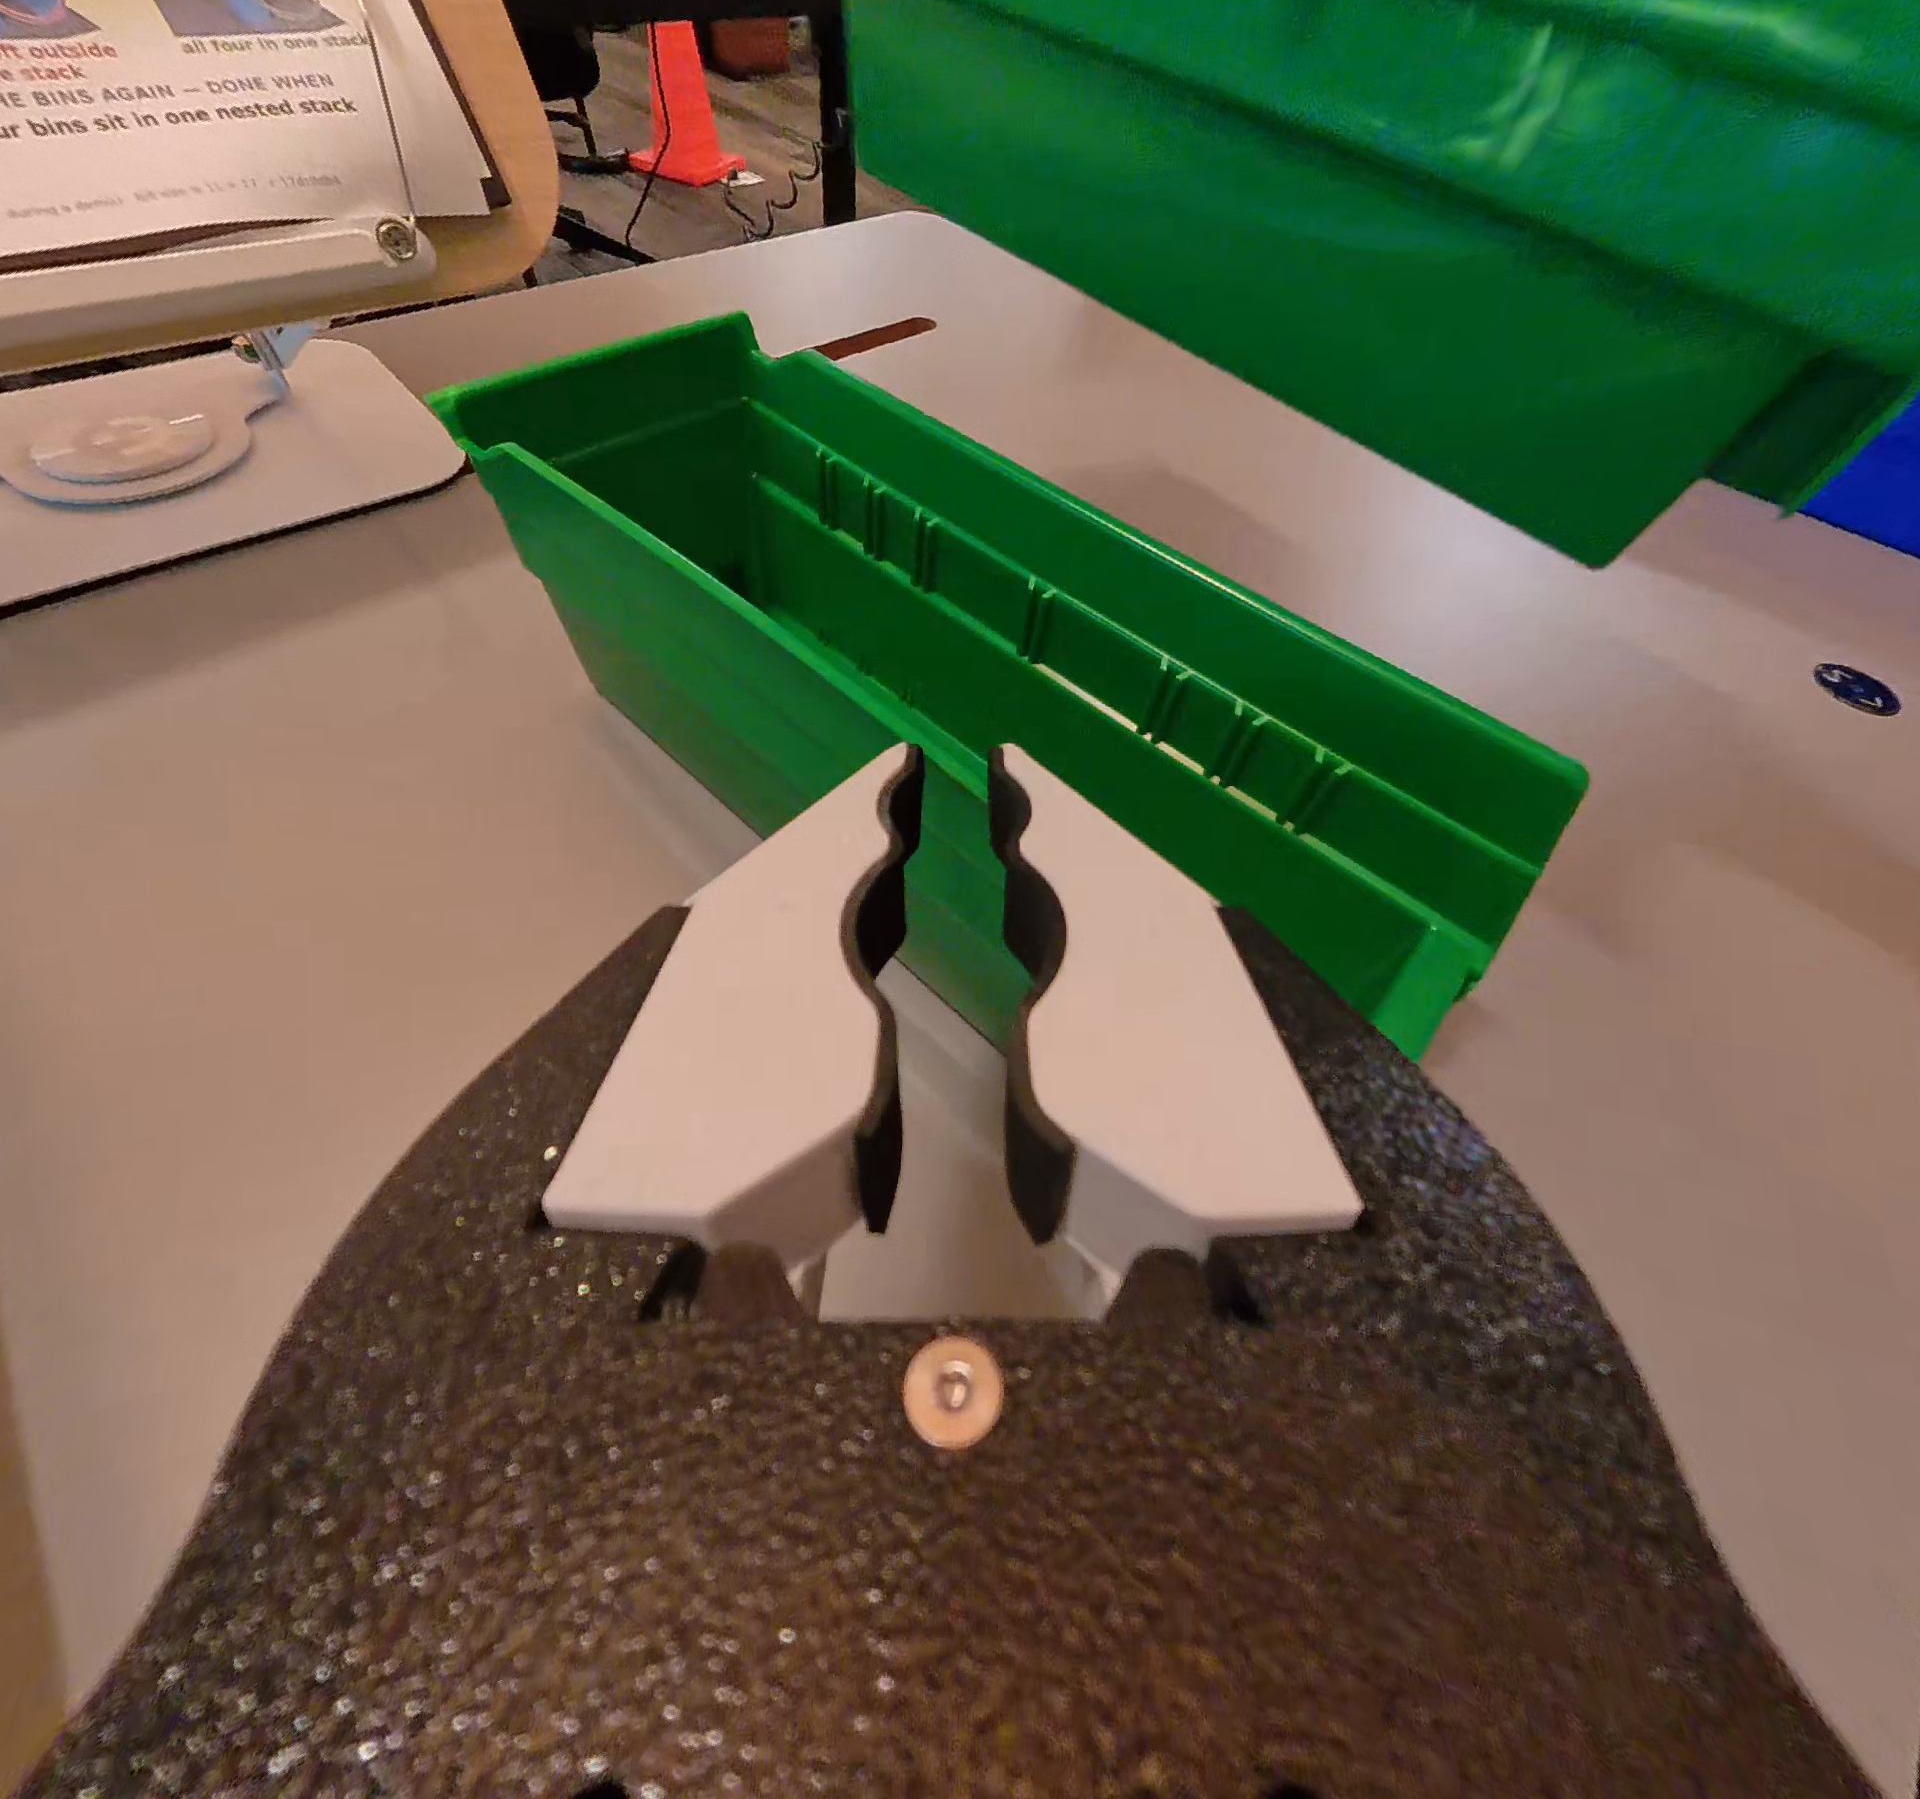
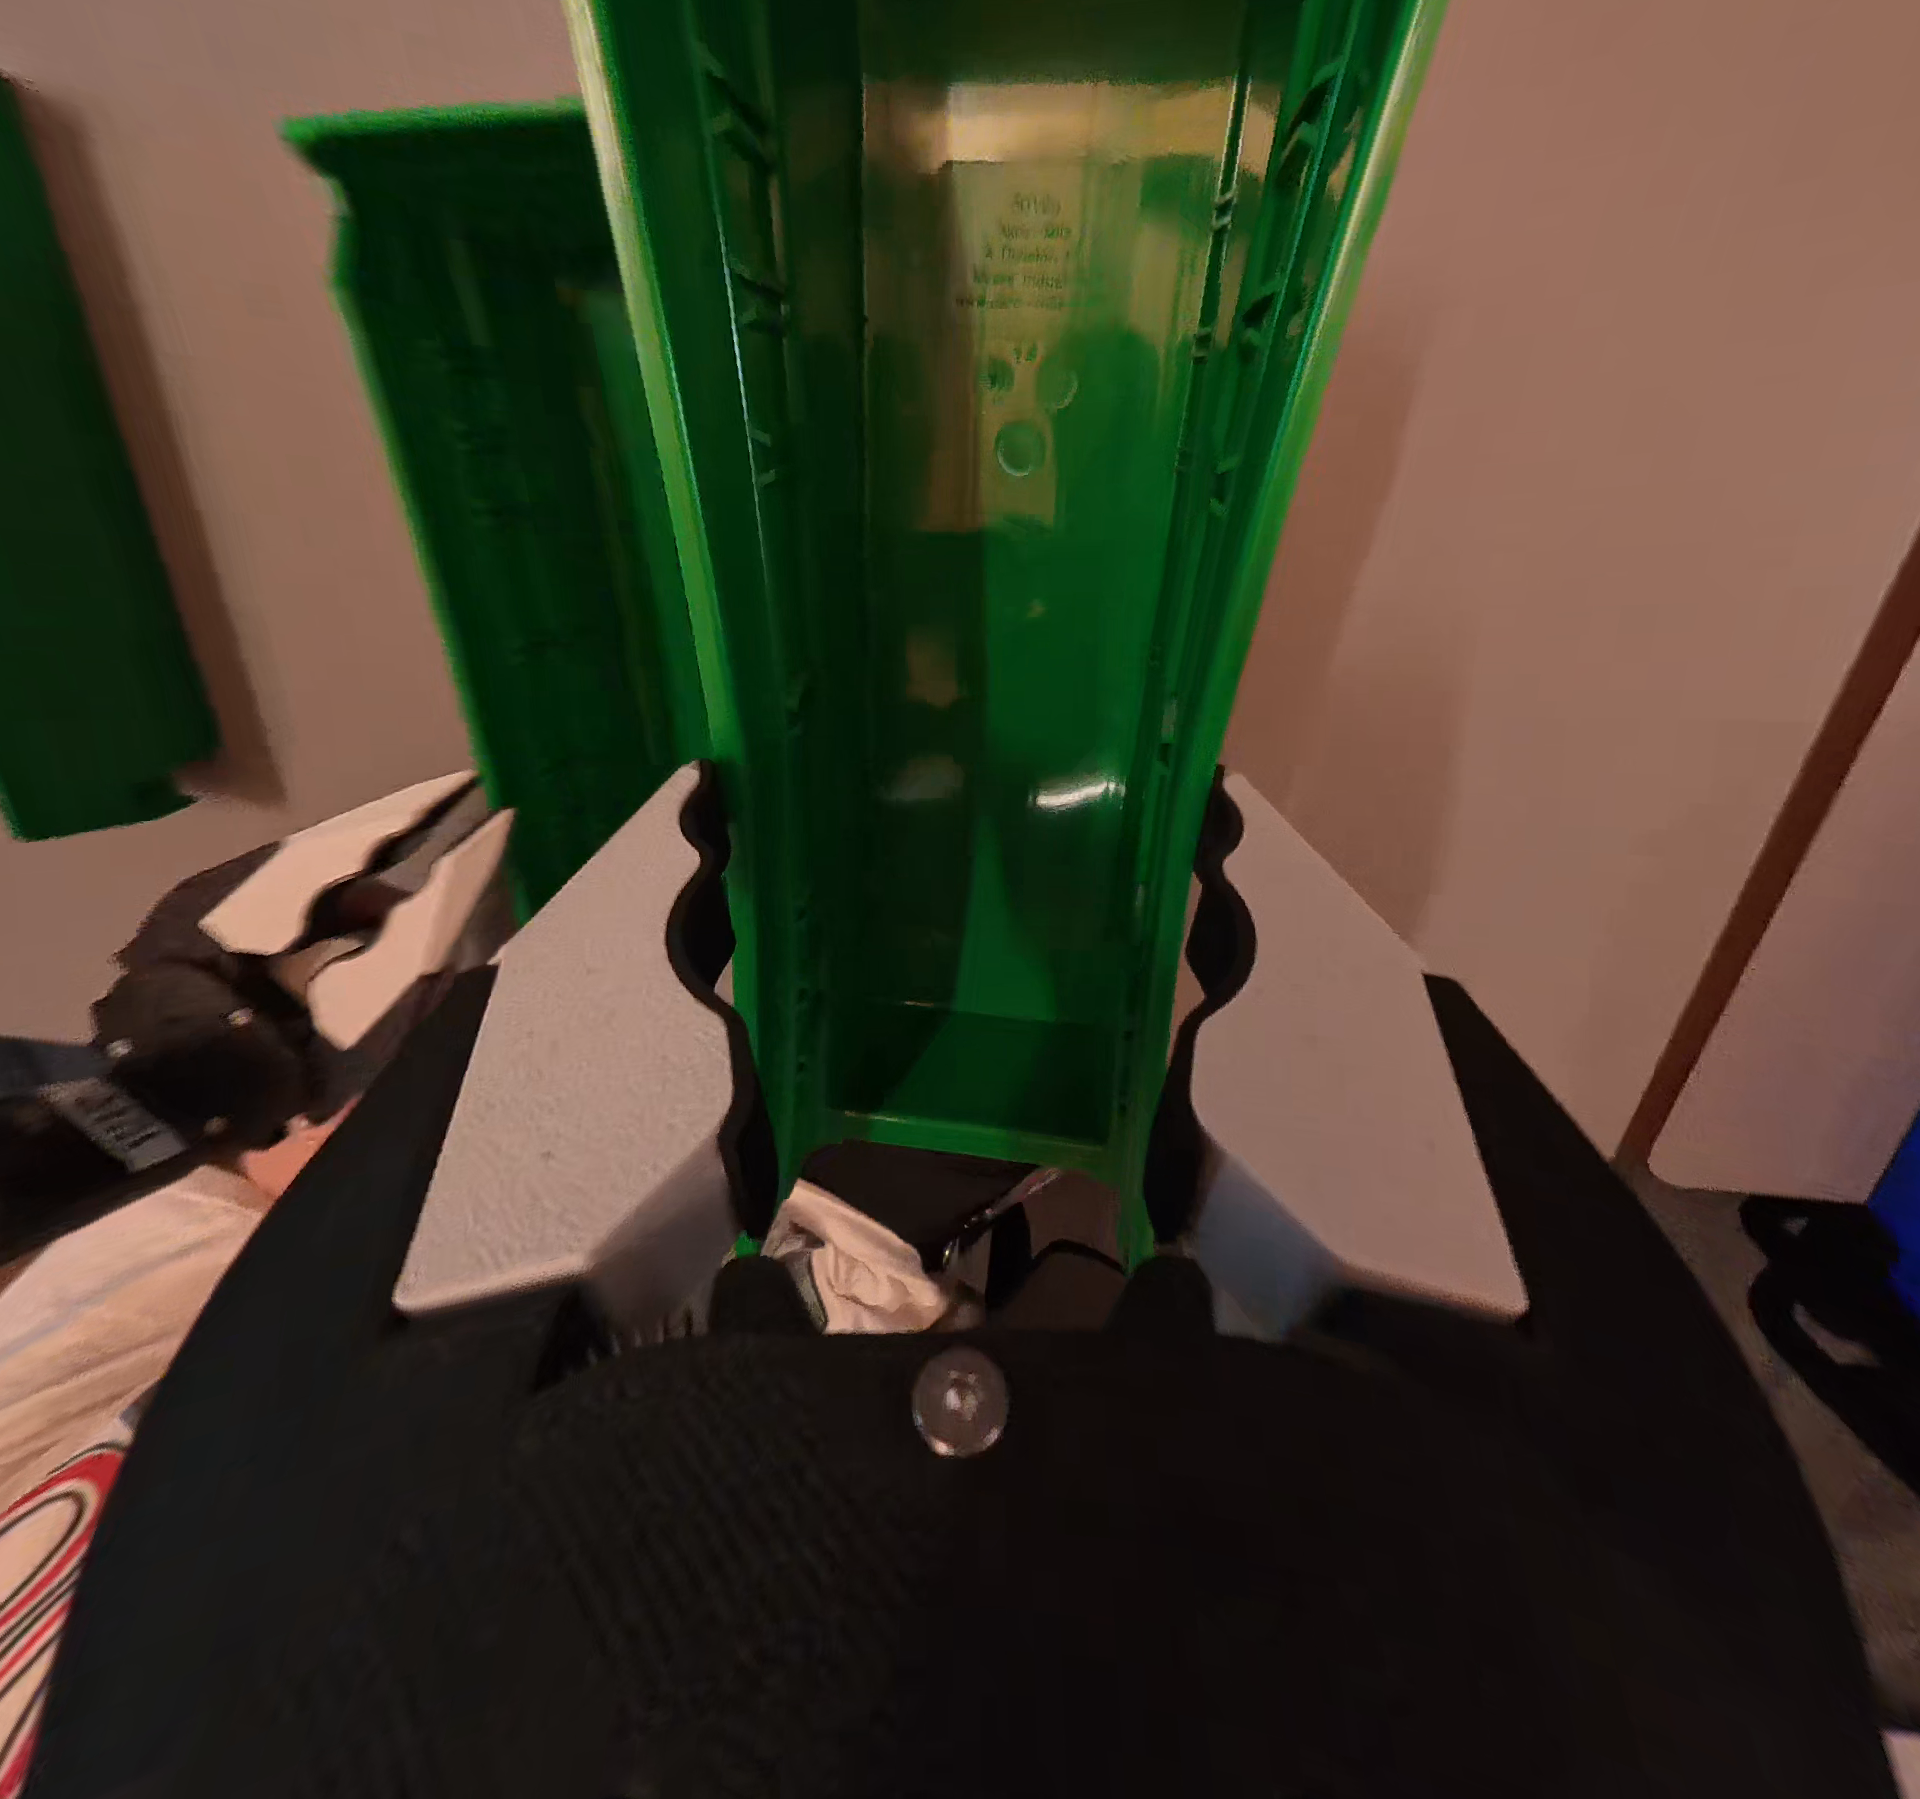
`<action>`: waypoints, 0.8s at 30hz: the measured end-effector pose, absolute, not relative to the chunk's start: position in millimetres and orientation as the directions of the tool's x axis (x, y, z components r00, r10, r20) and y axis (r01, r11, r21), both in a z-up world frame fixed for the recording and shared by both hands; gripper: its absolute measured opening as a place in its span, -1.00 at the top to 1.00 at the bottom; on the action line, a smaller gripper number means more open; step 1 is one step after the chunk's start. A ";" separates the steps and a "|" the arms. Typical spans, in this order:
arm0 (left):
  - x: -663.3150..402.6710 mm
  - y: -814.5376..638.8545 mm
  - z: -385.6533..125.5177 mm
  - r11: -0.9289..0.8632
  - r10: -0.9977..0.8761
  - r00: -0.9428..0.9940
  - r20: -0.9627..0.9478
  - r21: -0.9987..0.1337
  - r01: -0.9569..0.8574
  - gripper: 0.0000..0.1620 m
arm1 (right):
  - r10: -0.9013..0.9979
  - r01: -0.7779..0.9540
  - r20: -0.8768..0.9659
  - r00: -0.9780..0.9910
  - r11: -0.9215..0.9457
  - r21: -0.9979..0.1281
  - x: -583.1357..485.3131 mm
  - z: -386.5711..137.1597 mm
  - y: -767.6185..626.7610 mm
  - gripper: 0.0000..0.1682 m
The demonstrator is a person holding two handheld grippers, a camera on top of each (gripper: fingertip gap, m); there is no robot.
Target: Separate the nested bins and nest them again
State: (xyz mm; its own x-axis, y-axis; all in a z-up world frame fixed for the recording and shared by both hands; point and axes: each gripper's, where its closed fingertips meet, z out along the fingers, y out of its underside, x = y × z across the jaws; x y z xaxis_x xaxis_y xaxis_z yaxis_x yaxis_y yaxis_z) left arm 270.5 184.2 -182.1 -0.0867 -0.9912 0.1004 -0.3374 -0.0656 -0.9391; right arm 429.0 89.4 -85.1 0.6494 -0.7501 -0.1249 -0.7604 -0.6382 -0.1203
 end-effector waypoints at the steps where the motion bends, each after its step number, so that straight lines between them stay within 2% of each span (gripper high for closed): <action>1: 270.6 184.0 -182.1 -0.064 -0.991 -0.087 0.099 -0.940 -0.336 0.88 | -0.767 -0.777 -0.122 0.629 -0.620 -0.105 436.8 -95.1 78.9 -0.07; 10: 272.3 185.0 -182.0 -0.086 -0.989 -0.086 0.119 -0.945 -0.317 0.88 | -0.828 -0.834 -0.113 0.550 -0.550 -0.028 483.9 -174.6 24.5 -0.09; 24: 272.0 185.2 -179.6 -0.150 -0.982 -0.074 0.173 -0.959 -0.240 0.87 | -0.750 -0.764 -0.145 0.645 -0.638 -0.100 527.6 -205.0 36.9 -0.15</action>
